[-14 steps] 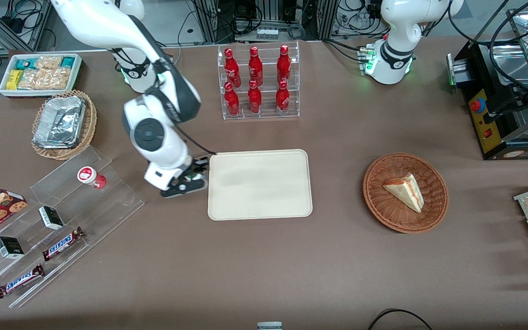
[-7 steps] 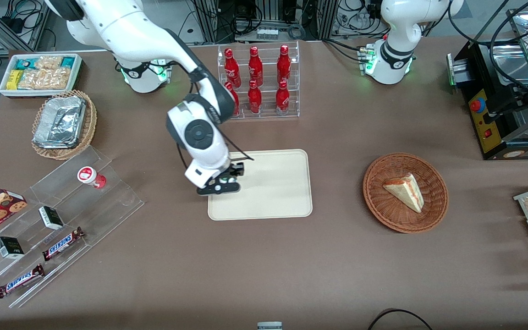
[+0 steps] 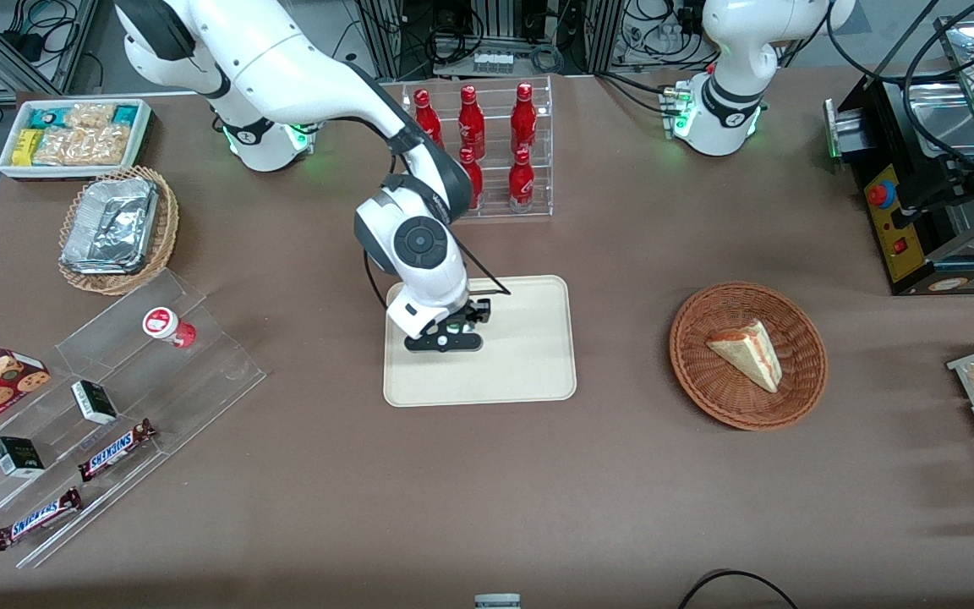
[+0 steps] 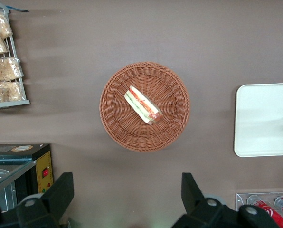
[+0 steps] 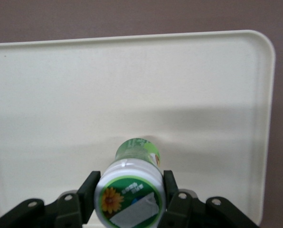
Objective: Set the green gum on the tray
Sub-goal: 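Lower the gum tub onto the tray and open the right gripper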
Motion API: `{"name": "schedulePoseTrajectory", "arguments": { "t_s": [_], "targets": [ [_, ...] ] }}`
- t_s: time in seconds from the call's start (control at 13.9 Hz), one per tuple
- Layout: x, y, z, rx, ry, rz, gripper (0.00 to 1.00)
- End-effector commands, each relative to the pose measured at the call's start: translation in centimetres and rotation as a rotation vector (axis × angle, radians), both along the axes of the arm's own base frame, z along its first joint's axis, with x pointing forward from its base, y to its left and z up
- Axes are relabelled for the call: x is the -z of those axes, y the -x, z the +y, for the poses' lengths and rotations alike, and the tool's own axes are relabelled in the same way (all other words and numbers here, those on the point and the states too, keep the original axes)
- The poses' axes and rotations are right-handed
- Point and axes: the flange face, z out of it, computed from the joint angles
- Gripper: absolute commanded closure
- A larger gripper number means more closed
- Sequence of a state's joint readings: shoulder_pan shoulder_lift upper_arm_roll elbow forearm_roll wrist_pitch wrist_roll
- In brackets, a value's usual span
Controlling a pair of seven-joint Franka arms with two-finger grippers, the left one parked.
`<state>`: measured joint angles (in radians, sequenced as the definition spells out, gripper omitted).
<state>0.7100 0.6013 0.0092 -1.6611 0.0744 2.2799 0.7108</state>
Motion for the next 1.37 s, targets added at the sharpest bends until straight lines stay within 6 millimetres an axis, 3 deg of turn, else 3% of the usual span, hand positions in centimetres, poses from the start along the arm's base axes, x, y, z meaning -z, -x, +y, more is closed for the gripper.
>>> {"name": "schedulePoseTrajectory", "arguments": {
  "t_s": [0.0, 0.58, 0.65, 0.72, 0.79, 1.29],
  "targets": [
    [0.5, -0.5, 2.0, 0.041, -0.034, -0.009, 1.0],
    [2.8, -0.2, 2.3, 0.03, -0.02, -0.01, 1.0],
    [2.9, -0.3, 2.4, 0.028, -0.023, -0.016, 0.63],
    [3.1, -0.3, 2.4, 0.03, -0.024, -0.017, 0.09],
    [3.0, -0.3, 2.4, 0.025, -0.026, -0.022, 0.0],
    [2.3, -0.1, 2.7, -0.024, -0.014, -0.046, 0.0]
  ]
}}
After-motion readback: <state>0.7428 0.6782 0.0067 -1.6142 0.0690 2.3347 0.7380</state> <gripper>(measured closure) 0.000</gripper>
